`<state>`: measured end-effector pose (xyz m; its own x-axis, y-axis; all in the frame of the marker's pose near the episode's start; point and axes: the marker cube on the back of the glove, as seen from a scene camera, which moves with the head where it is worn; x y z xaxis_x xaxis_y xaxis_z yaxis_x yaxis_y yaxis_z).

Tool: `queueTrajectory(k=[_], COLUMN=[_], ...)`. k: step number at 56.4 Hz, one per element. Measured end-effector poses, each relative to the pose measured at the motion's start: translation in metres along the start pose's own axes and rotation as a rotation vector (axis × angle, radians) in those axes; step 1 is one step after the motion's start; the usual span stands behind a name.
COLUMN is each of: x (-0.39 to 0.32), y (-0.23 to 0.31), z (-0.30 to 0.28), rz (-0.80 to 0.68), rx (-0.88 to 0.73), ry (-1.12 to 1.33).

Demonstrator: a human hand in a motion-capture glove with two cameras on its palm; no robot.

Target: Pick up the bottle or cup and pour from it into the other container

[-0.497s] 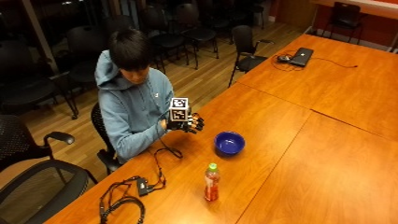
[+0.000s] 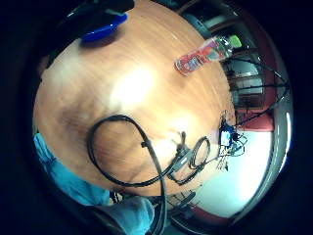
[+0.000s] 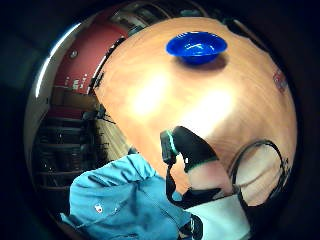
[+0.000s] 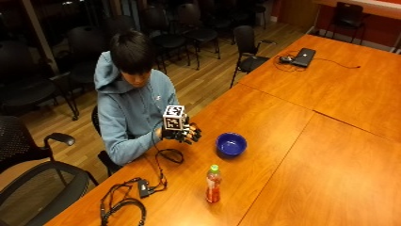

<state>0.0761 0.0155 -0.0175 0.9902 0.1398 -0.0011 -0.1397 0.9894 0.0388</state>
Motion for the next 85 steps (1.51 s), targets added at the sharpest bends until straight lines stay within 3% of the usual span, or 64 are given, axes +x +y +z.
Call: queueTrajectory(k=[29, 49, 61, 72, 85], x=[0.113, 0.189, 0.22, 0.258, 0.297], y=[0.034, 0.041, 0.039, 0.014, -0.022], z=[-0.004, -0.027, -0.02, -0.02, -0.005], rz=[0.161, 0.233, 0.242, 0.203, 0.215], rx=[-0.024, 0.104, 0.229, 0.471, 0.599], ry=[0.087, 0.044, -0.146, -0.436, -0.813])
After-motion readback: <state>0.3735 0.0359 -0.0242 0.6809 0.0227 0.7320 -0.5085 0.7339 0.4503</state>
